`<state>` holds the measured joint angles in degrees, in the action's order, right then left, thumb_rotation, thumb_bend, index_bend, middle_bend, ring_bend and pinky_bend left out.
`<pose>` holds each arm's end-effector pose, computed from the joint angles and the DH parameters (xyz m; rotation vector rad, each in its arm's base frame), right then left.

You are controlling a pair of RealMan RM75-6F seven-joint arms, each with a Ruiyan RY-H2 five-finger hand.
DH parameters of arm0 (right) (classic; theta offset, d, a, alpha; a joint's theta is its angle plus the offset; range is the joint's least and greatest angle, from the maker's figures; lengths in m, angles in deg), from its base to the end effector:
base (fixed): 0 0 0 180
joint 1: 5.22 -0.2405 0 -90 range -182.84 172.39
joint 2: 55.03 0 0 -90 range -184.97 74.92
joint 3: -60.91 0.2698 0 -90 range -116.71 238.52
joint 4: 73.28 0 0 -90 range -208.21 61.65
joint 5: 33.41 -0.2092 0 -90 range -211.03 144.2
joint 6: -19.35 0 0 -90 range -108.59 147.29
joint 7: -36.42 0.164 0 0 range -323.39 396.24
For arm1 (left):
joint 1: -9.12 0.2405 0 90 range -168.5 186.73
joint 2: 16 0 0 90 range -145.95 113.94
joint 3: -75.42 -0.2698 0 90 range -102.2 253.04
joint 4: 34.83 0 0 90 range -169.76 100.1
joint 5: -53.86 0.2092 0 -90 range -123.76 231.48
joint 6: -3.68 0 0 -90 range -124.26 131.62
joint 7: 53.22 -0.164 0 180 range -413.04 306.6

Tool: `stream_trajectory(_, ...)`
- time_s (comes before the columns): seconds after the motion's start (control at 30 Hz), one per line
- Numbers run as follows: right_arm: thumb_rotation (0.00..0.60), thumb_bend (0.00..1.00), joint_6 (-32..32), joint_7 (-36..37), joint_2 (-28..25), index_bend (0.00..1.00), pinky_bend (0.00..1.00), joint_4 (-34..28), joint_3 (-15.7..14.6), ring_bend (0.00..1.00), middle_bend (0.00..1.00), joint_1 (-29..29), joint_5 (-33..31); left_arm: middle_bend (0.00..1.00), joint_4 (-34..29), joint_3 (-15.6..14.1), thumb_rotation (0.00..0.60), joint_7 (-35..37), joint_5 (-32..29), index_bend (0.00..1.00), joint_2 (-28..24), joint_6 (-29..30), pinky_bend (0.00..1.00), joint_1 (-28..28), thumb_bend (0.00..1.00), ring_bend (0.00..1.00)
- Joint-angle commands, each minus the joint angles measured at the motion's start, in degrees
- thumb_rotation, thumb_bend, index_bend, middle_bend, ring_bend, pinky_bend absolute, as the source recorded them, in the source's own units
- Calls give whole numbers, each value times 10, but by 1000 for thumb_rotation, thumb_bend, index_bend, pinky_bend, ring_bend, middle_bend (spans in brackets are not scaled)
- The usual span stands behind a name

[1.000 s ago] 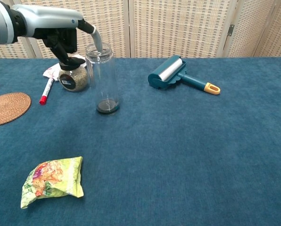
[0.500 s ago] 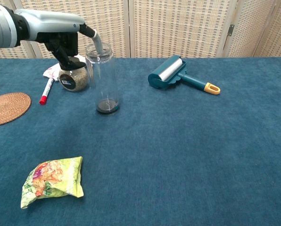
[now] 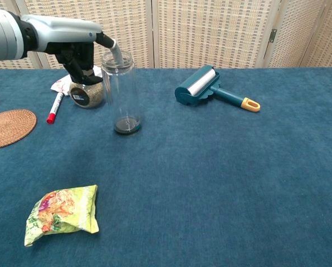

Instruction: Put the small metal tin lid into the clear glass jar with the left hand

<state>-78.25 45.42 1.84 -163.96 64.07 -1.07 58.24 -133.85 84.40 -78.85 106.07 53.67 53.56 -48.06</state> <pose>-0.3292 -0.1491 0.2350 1.2831 -0.7864 0.9857 -0.0831 0.4025 0.0588 -2.0090 -0.7467 -0.8504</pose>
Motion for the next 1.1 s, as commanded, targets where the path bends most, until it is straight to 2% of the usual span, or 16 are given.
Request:
stream_trajectory(0.03, 600, 290, 0, 0, 0, 12, 52, 0, 0, 41, 169, 0, 0, 1000, -1, 1, 600, 0, -1, 291, -1, 1, 1000, 0, 427, 979)
stream_trajectory(1.1, 600, 290, 4, -1, 0, 12, 52, -1, 0, 41, 169, -1, -1, 1000, 8, -12, 600, -22, -8, 303, 6, 7, 1000, -3, 427, 979)
